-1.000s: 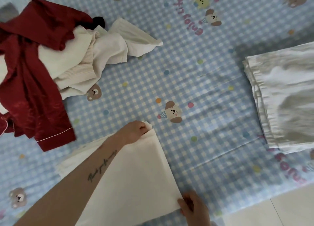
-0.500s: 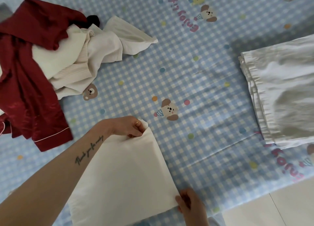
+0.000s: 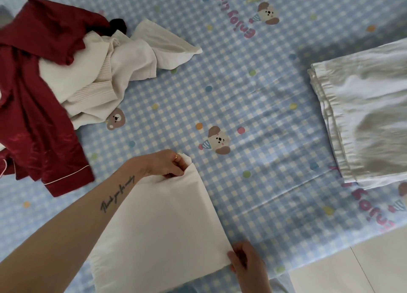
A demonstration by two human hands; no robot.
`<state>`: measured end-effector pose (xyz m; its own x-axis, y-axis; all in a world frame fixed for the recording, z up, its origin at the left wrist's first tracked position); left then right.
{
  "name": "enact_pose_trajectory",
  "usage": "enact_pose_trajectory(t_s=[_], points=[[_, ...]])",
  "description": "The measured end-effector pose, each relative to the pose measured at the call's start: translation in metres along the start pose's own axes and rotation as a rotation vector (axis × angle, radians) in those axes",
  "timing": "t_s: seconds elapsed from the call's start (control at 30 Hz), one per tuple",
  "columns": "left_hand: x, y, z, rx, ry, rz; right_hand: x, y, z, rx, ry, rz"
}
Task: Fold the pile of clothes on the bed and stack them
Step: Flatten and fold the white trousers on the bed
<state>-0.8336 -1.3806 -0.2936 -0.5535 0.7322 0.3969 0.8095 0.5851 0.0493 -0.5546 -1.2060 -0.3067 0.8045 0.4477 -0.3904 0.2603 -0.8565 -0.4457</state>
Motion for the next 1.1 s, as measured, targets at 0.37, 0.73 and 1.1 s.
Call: enact_pose_trajectory(t_s=[0.37, 0.73, 1.1], points=[[0.044, 0.006, -0.007, 0.644, 0.472, 0.303, -0.016, -0.015, -0.005, 0.102, -0.058, -0.126], [-0.198, 0.072, -0.079, 1.017, 0.253, 0.368, -0.192, 0.053, 0.035, 0.326, -0.950, -0.993], [-0.339, 0.070, -0.133, 1.045, -0.134, -0.987, -0.125, 0.013, 0.040, 0.223, -0.099, -0.301]])
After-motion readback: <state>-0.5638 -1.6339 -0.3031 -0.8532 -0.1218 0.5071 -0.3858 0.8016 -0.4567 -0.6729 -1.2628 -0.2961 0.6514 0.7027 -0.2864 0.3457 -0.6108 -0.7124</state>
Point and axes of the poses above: each hand's wrist, its own z-axis towards the middle knuckle, its own y-axis out of the palm, x = y × z, the point moved 8 cm from there along z, towards the middle knuckle, and after that the axes turned 14 degrees about -z, right-handed, at the moved point
